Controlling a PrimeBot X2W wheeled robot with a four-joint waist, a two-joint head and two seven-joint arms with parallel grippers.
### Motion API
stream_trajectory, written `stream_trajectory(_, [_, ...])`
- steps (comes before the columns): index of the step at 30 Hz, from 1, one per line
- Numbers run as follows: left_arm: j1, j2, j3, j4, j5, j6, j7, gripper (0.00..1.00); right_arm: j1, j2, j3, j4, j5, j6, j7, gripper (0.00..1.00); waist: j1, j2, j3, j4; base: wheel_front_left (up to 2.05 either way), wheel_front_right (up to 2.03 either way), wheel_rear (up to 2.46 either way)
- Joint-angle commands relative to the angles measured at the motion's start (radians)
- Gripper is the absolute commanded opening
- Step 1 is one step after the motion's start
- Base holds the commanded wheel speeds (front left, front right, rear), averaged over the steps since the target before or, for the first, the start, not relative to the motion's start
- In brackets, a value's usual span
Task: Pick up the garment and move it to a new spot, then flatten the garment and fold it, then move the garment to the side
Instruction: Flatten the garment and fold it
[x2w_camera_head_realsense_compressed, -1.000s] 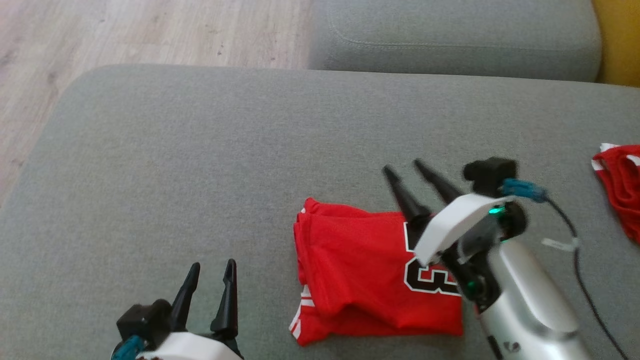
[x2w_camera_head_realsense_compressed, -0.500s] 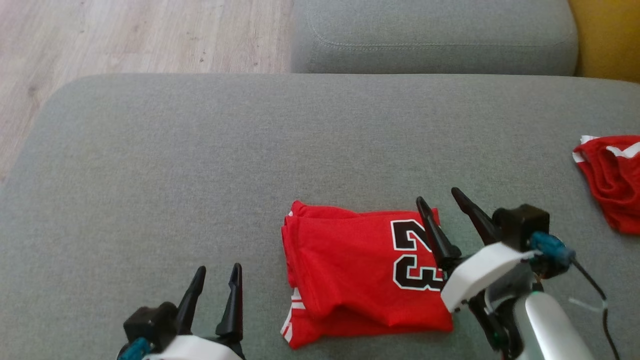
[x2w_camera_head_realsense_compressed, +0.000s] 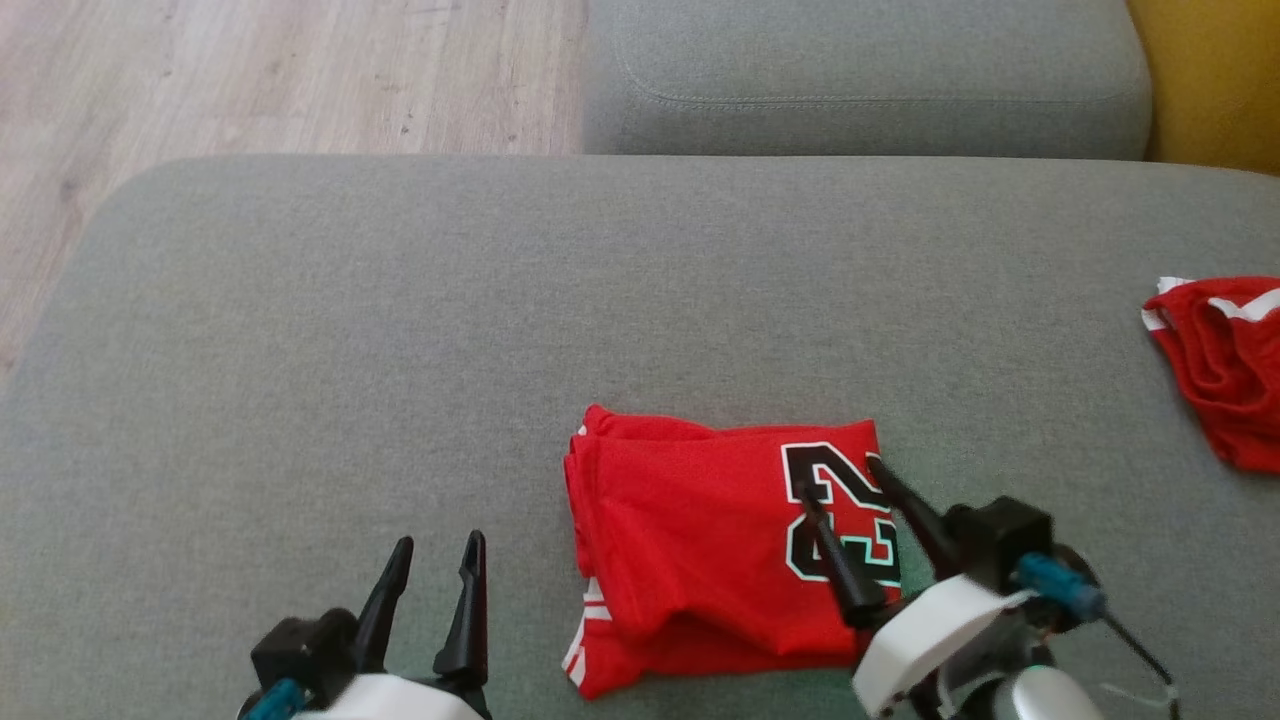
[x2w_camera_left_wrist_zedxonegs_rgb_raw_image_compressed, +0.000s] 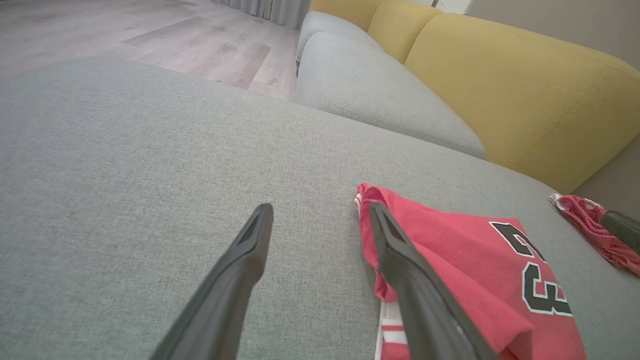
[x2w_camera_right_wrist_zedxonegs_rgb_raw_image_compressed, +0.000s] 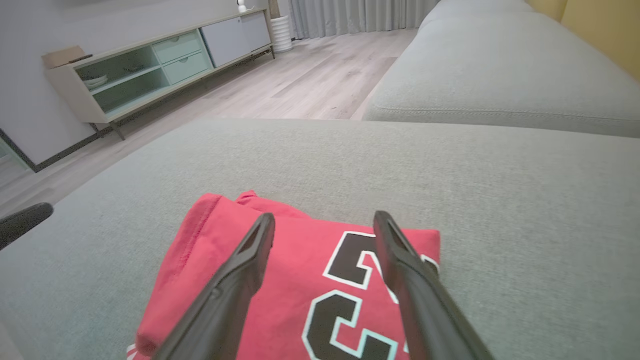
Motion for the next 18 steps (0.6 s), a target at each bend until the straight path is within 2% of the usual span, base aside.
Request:
stream_trajectory(1, [-0.042,0.008,0.036,-0.027,0.003,-0.002,-0.012,1.0,-0.023,0.004,0.042,-0.03,-0.001,-0.001,-0.003,1.0,0.0,0.0,0.002,0.003,0.0,0.0,0.0])
stream_trajectory(8, [-0.048,0.01,0.04,-0.029,0.002,0.0,-0.015,1.0,-0.029,0.004,0.165,-0.01,-0.015,-0.001,0.021,1.0,0.0,0.0,0.012,0.02,0.0,0.0,0.0])
stream_trajectory(13, [-0.054,0.01,0.044,-0.028,0.002,0.001,-0.017,1.0,-0.026,0.004,0.303,0.003,0.031,-0.001,0.074,1.0,0.0,0.0,0.027,0.039,0.0,0.0,0.0])
stream_trajectory(18, [-0.058,0.01,0.048,-0.026,0.0,0.001,-0.021,1.0,-0.039,0.0,0.359,0.03,0.037,-0.001,0.109,1.0,0.0,0.0,0.042,0.054,0.0,0.0,0.0])
